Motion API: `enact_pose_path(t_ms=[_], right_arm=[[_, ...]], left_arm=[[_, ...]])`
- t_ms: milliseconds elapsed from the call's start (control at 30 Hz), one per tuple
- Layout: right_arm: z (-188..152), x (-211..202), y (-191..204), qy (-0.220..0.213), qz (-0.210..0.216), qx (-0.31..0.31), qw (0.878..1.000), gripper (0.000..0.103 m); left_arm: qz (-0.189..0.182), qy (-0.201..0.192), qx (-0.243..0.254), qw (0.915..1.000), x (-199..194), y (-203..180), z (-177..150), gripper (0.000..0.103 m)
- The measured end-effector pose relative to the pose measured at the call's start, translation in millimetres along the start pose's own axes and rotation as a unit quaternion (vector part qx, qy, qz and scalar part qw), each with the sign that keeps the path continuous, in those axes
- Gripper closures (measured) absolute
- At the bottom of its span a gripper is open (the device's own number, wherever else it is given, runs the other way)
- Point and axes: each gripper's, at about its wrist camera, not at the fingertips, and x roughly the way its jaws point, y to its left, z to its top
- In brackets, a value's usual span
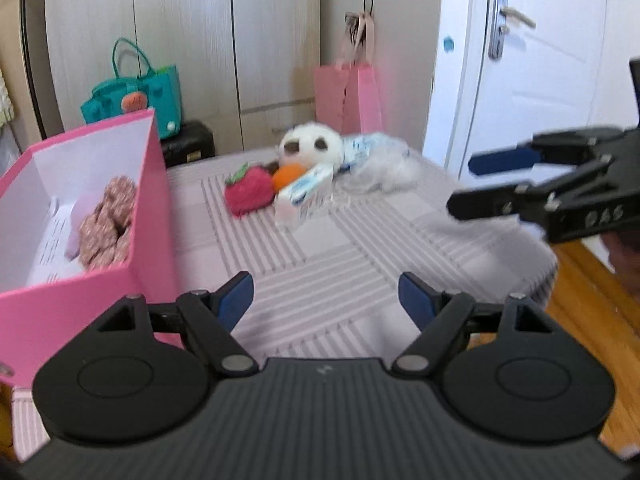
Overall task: Organize soft objects
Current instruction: 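Withdraw both grippers from the box and move them toward the white tube and mesh puff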
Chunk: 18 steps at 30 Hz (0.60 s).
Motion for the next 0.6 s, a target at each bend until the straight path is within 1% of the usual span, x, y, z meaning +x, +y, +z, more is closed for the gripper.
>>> enact_pose_path(t_ms=[67,133,233,367,433,500,567,600], right_arm=[[-2.5,6.9,-9.1,0.000,-0.009,-0.005,1.000,0.032],[-5.8,13.0,-19.6,-0.015,-0.024,0.008,1.000,0.032],[-8.6,24.3,-33.6,-0.023,-0.033,0.028,0.999,0.032],[-10.5,44.2,-43.6,-0.037,-0.069,0.023,0.997,0.032],[-11.3,54.7,-48.6,-0.035,-0.071,0.018,0.997,0.032],[-11.6,63.8,-55.0,-0.034,-0.067,0.027,0.997,0.031],[-11.3,71.1,-60.2,-0.033,-0.075,0.037,0.996,0.025],[-10.5,74.6,-62.9,-0.035,-0.084,0.040,0.995,0.016]], left_arm=[[-0.002,-0.011,-0.006,0.9999,8.8,-1.6,3.1,0.026],[-0.007,-0.012,-0.014,0.9998,21.5,-3.4,5.5,0.026],[-0.008,-0.020,-0.022,0.9995,38.6,-6.6,10.9,0.026],[0.027,-0.044,-0.023,0.9984,59.4,-9.8,21.3,0.026],[0.037,-0.049,-0.025,0.9978,68.8,-9.2,26.4,0.026],[0.045,-0.051,-0.028,0.9973,79.1,-8.8,32.3,0.026],[0.053,-0.054,-0.026,0.9968,88.4,-8.8,38.0,0.025],[0.057,-0.055,-0.023,0.9965,91.7,-9.1,40.0,0.025]])
